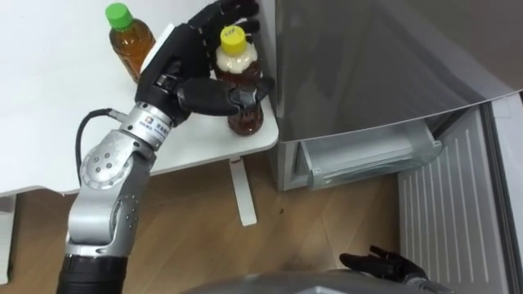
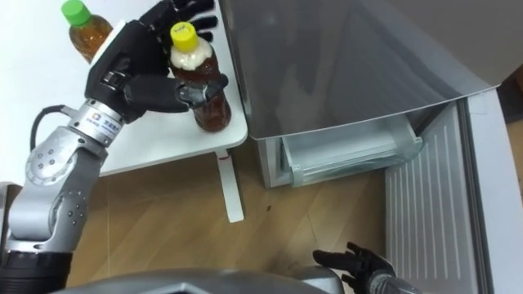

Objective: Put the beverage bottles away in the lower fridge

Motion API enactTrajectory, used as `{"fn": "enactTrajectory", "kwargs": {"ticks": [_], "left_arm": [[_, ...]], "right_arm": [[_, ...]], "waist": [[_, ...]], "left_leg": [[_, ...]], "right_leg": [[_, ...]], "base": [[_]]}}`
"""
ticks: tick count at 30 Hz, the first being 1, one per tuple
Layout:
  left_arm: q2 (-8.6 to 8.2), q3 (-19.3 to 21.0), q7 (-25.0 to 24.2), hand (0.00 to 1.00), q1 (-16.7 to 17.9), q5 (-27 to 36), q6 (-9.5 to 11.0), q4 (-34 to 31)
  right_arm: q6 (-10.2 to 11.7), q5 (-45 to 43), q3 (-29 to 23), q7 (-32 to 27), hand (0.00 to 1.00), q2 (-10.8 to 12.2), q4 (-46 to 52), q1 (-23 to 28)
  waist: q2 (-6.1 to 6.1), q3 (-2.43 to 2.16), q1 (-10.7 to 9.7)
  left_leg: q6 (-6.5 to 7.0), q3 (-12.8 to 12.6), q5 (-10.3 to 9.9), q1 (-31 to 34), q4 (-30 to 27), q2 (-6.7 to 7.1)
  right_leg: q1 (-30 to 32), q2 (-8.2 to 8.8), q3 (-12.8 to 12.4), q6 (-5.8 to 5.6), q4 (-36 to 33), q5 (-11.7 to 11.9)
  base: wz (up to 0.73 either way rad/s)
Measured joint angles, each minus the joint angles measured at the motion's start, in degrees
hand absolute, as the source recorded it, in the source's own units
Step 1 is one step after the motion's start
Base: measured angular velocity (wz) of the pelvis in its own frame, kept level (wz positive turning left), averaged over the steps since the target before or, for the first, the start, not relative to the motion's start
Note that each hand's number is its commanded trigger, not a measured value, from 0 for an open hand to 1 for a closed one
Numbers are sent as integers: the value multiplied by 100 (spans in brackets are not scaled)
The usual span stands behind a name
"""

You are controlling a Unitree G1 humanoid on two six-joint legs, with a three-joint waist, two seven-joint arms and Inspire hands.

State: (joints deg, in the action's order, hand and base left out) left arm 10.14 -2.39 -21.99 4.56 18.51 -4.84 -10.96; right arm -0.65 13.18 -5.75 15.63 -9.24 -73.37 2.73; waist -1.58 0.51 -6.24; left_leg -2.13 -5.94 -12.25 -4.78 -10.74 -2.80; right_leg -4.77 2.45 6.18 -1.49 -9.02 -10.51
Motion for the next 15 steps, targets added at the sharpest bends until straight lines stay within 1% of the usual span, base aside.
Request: {"fn": "enactTrajectory", "kwargs": {"ticks": [4, 5, 7, 8, 11, 15], "left_arm": [[0, -13, 44, 100, 0, -1, -17, 104], [7, -12, 31, 100, 0, -1, -18, 116], [47, -55, -29, 100, 22, -9, -42, 122], [83, -94, -74, 100, 40, -16, -97, 148], [169, -166, -132, 100, 113, -50, -213, 205], [234, -221, -145, 100, 155, -127, -241, 207]], "right_arm": [[0, -1, 0, 0, 0, 2, 8, -32], [-1, 0, 0, 1, 0, 3, 8, -32], [-1, -1, 1, 1, 0, 9, 8, -38], [-1, -1, 1, 1, 0, 10, 9, -40], [-1, -2, 2, 1, 0, 33, 9, -67], [-1, -17, 12, 6, 0, 53, 7, -94]], "waist": [[18, 11, -6], [42, 23, -6], [43, 23, -3], [58, 30, -4], [88, 29, -5], [123, 3, -3]], "left_leg": [[0, -1, 0, 5, 0, 0], [0, -1, 0, 6, 1, 0], [0, -1, 0, 9, 1, 0], [0, -1, 0, 11, 1, 1], [0, 1, 0, 37, 0, 0], [0, 6, 0, 99, -4, 0]], "right_leg": [[14, 1, 0, -1, 6, -1], [14, 0, 0, -1, 14, -1], [11, -1, 0, -2, 26, -1], [12, -1, 0, -2, 28, -2], [16, -4, -1, -2, 33, -2], [70, -4, -8, 2, 19, 2]], "base": [[0], [0], [0], [0], [0], [0]]}}
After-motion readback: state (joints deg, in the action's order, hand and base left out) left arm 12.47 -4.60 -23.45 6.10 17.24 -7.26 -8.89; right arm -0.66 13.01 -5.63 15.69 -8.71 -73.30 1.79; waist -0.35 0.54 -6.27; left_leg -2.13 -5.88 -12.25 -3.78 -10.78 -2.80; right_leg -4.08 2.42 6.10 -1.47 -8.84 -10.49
